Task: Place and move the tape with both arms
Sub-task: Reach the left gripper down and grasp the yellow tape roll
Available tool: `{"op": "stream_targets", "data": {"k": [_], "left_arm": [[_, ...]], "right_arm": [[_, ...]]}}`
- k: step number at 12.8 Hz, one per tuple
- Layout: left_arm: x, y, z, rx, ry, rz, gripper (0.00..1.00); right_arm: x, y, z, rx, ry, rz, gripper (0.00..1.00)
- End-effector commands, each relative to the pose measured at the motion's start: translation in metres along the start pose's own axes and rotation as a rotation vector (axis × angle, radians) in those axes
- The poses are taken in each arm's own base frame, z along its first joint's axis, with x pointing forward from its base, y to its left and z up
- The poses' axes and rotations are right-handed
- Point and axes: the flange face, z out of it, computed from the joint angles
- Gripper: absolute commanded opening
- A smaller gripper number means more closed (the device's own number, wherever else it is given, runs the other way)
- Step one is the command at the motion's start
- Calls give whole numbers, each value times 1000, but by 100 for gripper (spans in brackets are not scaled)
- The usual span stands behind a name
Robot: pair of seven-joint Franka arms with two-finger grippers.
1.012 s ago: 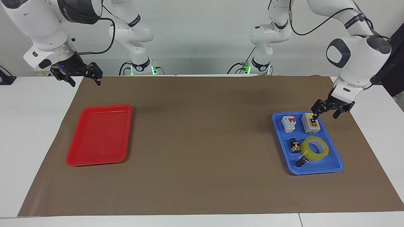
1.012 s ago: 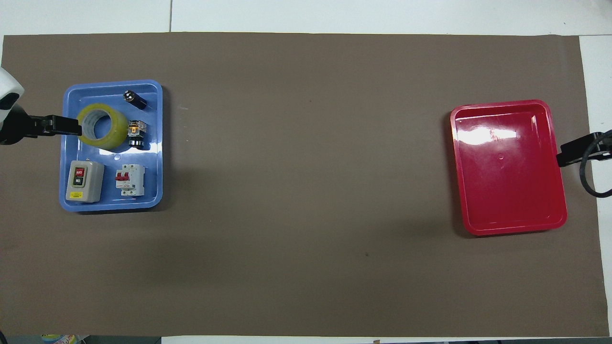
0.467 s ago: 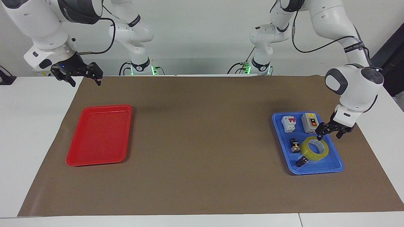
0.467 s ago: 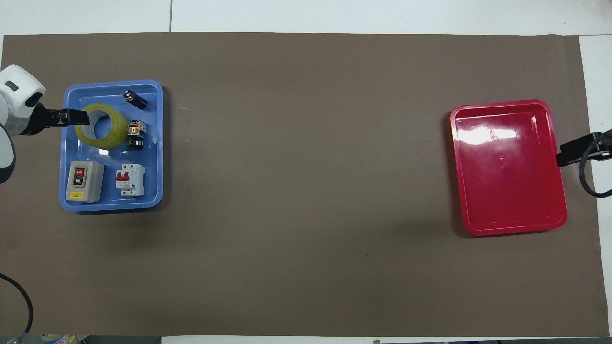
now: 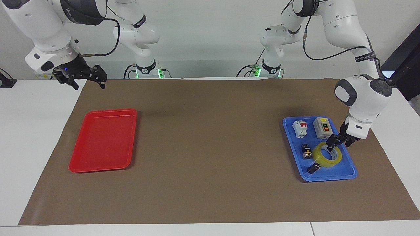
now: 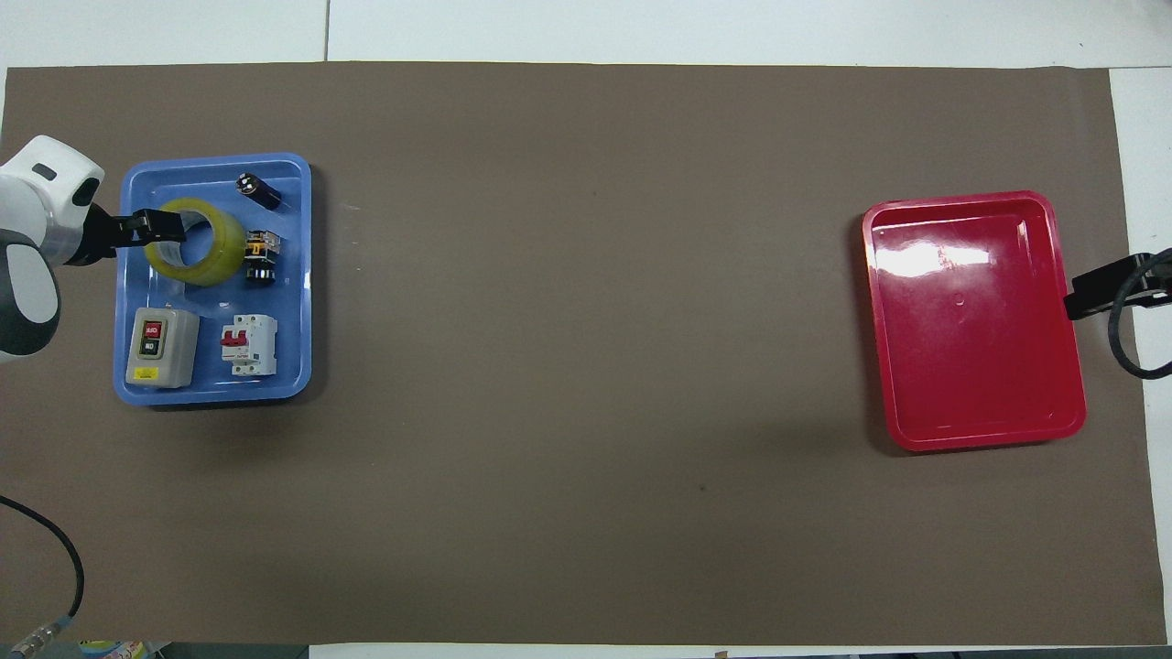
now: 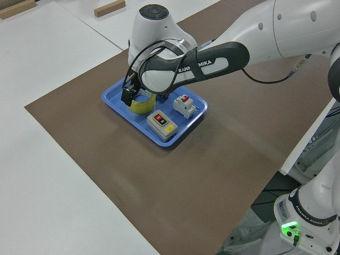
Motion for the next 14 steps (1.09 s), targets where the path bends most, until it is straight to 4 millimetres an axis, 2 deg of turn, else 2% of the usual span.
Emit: {"op": "stream_targets", "data": {"k": [1, 6, 9, 10, 11, 12, 13, 14], "left_arm": [[-1, 1, 5, 9, 35, -19, 100], [-17, 1, 34, 9, 51, -15, 100], [-29, 1, 42, 11, 23, -12, 98], [-30, 1, 42, 10, 22, -9, 83], [-27, -2, 40, 11, 28, -9, 42], [-26, -8, 39, 13, 32, -18, 18], [-25, -11, 32, 14, 32, -27, 0], [-24, -21, 23, 17, 43, -42, 0]], "right_arm": [[-5, 1, 0, 6, 12, -18, 100], [-5, 0, 0, 7, 13, -20, 100], [-5, 0, 0, 6, 12, -20, 100], [-5, 0, 0, 6, 12, -20, 100], [-5, 0, 0, 7, 13, -20, 100], [-5, 0, 0, 7, 13, -20, 100], [-5, 0, 0, 7, 13, -20, 100], [-4, -1, 0, 6, 12, -21, 100]]}}
